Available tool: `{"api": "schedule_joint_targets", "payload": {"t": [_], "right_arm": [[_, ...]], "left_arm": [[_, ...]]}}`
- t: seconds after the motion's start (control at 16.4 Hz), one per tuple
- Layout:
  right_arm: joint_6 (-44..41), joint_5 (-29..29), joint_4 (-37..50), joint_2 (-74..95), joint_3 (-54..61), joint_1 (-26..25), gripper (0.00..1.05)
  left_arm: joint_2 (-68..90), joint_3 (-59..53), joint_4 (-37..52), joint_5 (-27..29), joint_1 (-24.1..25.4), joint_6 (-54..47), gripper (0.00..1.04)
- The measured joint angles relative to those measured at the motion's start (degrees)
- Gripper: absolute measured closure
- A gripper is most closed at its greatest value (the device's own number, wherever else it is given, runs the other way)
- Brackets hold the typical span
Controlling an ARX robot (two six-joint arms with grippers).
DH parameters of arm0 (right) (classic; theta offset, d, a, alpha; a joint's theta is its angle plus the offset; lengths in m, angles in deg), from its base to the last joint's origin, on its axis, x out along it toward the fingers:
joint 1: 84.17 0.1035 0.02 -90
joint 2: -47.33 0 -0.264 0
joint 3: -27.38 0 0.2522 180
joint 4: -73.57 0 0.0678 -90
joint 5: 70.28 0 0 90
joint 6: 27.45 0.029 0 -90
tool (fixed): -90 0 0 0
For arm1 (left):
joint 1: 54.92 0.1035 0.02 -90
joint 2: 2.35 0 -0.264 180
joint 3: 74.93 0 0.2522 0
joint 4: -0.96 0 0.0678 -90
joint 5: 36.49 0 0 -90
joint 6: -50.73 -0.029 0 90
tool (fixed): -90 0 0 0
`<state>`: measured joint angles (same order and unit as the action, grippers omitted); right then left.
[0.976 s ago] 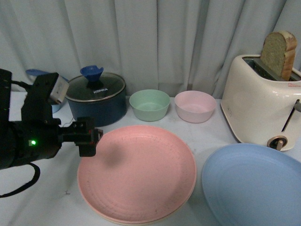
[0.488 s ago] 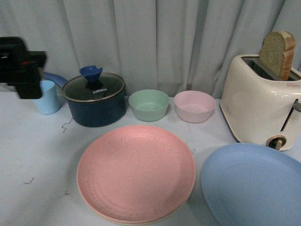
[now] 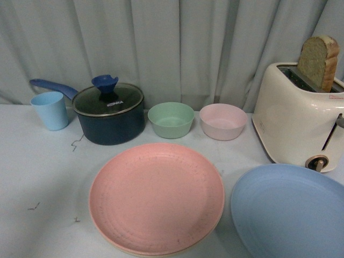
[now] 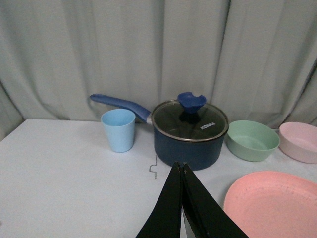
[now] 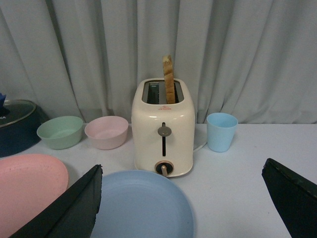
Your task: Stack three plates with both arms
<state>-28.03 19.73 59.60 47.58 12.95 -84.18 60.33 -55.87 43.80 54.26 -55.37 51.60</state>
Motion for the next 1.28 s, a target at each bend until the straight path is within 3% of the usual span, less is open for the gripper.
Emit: {"api": "schedule_joint_targets", "payload": {"t": [0.67, 1.28], "right_arm": [[0.0, 0.0, 0.0, 0.0, 0.0, 0.0, 0.06], [0.0, 0.0, 0.0, 0.0, 0.0, 0.0, 0.06]], "left_arm": [[-32.1, -4.7, -26.6, -0.7, 0.4, 0.0, 1.03], [-41.1, -4.7, -35.1, -0.7, 0.4, 0.0, 1.03]]}}
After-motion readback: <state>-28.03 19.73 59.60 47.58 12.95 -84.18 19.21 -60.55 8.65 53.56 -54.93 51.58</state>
